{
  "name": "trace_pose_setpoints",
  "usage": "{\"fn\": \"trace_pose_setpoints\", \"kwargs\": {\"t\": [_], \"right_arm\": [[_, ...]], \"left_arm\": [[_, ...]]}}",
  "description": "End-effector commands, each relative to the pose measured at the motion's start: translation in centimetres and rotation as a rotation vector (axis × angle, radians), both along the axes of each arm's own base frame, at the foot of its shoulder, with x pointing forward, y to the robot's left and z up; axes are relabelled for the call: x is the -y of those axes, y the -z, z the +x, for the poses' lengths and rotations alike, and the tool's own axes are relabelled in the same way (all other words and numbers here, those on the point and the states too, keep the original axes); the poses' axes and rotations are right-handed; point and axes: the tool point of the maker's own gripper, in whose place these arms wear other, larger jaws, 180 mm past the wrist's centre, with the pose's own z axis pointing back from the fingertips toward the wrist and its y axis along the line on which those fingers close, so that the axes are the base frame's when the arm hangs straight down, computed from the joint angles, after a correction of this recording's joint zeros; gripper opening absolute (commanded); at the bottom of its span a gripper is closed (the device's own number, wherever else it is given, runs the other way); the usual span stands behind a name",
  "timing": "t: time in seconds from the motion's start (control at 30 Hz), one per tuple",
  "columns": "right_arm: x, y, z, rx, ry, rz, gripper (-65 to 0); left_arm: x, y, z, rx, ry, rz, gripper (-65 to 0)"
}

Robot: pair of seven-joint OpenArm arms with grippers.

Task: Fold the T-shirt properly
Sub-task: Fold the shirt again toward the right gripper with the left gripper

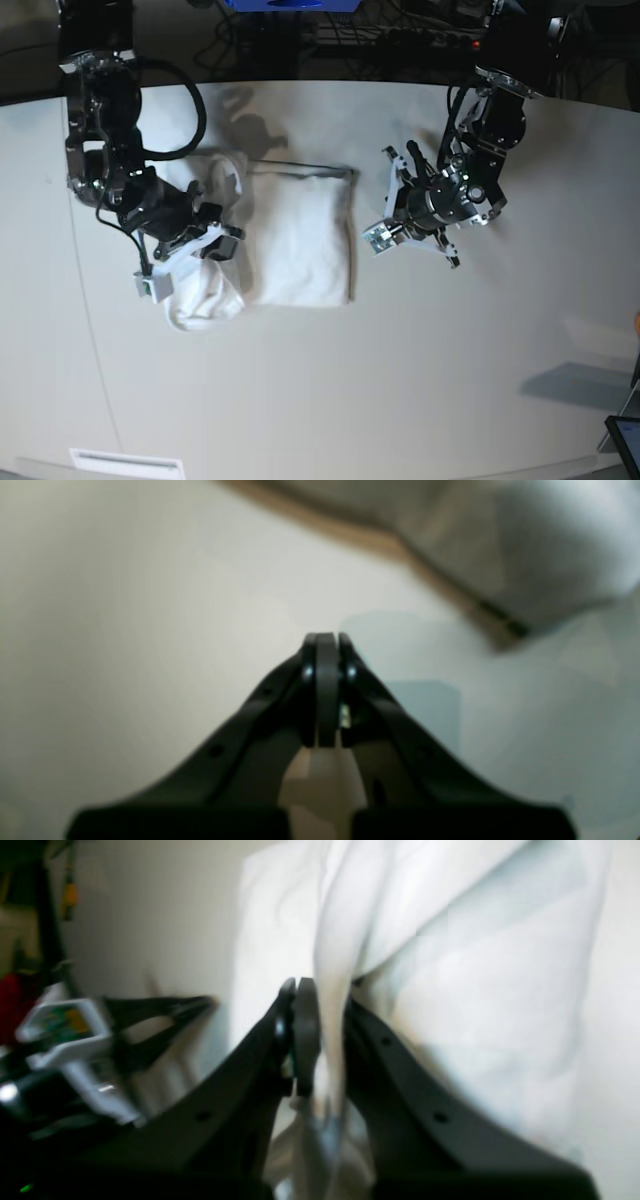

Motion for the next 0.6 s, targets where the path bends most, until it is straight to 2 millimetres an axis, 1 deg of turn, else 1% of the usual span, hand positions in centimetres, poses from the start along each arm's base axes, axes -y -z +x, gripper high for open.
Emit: {"fn": "trace_pose_setpoints", "kwargs": {"t": [0.0,0.07,0.13,0.2,0.27,0.3,0.47,0.57], "right_arm": [[-0.8,-1.0,0.5,0.042,-0.02,-0.001,-64.3],[-1.3,-0.6,0.3,0.049,-0.04,-0.045,-64.3],[-1.9,-0.2,0.1,0.055,-0.061,-0.078,-64.3],[-2.7,-0.4,0.2,0.066,-0.069,-0.087,-64.3],[-3.0,-0.5,0.4,0.07,-0.063,-0.093,-64.3],[-3.2,-0.7,0.5,0.076,-0.061,-0.092,-64.3],[-3.5,-0.7,0.8,0.091,-0.047,-0.124,-64.3],[-4.9,-0.8,0.7,0.117,-0.098,-0.172,-64.3]], "left_arm": [[-0.2,-1.0,0.8,0.032,-0.006,-0.009,-65.0],[-1.7,-0.5,0.2,0.016,-0.05,-0.003,-65.0],[-2.9,-0.6,0.2,0.021,-0.095,-0.006,-65.0],[-3.9,-0.8,0.5,0.028,-0.125,-0.003,-65.0],[-4.5,-0.8,0.5,0.028,-0.137,0.004,-65.0],[-5.3,-0.6,0.1,0.02,-0.141,0.022,-65.0],[-6.6,0.3,-1.5,-0.015,-0.127,0.067,-65.0],[-7.8,0.7,-2.4,-0.036,-0.133,0.095,-65.0]]}}
